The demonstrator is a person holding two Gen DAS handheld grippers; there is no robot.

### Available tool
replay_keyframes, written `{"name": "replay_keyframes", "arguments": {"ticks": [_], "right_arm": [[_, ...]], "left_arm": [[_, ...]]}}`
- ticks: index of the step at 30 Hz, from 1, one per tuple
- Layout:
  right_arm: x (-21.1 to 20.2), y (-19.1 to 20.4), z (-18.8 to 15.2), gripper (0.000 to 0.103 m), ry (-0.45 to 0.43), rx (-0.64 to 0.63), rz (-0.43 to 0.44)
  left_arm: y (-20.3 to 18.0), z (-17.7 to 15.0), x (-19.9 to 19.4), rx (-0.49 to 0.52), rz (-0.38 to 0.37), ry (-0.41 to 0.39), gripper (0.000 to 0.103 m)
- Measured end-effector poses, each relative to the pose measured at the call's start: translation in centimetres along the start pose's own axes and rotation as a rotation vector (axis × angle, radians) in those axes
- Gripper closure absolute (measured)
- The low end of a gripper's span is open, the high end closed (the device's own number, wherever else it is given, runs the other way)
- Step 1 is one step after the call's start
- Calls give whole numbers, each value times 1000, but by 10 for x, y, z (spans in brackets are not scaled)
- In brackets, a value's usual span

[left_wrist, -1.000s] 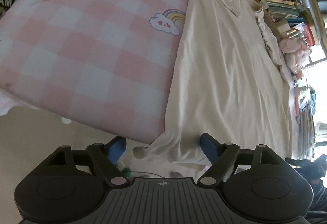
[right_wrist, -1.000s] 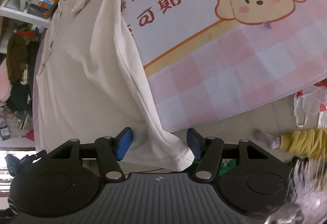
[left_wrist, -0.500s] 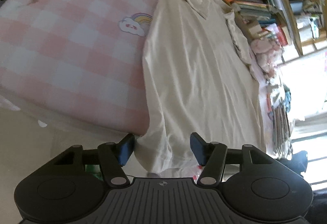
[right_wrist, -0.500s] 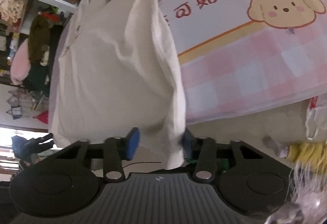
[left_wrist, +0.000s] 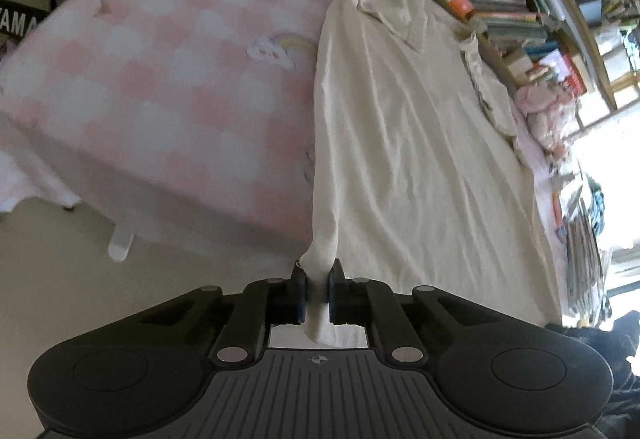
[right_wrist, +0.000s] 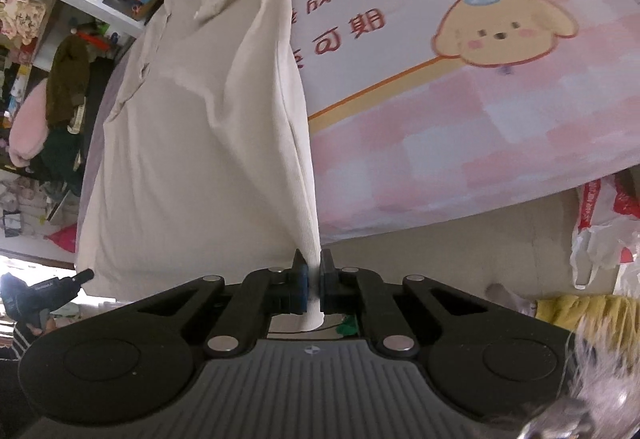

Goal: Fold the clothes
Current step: 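Lift the hem with both grippers and fold it over toward the collar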

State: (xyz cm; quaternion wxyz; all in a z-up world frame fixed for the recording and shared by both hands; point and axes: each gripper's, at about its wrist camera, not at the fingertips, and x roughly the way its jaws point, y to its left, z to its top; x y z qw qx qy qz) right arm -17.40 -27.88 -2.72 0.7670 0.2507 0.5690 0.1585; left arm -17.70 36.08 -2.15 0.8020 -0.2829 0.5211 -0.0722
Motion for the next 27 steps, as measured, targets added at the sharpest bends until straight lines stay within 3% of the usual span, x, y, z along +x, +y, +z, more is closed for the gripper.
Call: {"name": "replay_keyframes", "arguments": {"ticks": [14, 17, 21, 27], "right_arm": [[-22, -51, -48, 98, 130, 45, -6], [-26, -53, -53, 98, 148, 51, 29], [-53, -45, -33, 98, 56, 78, 188], [-87, -33, 28, 98, -234, 170, 423]], "left_arm": [[0, -86, -1, -92, 12, 92, 95], [-9, -92, -5, -111, -13, 70, 95], [-27, -78, -26, -118, -111, -40, 95], [-38, -27, -49, -249, -341, -349, 95]]}}
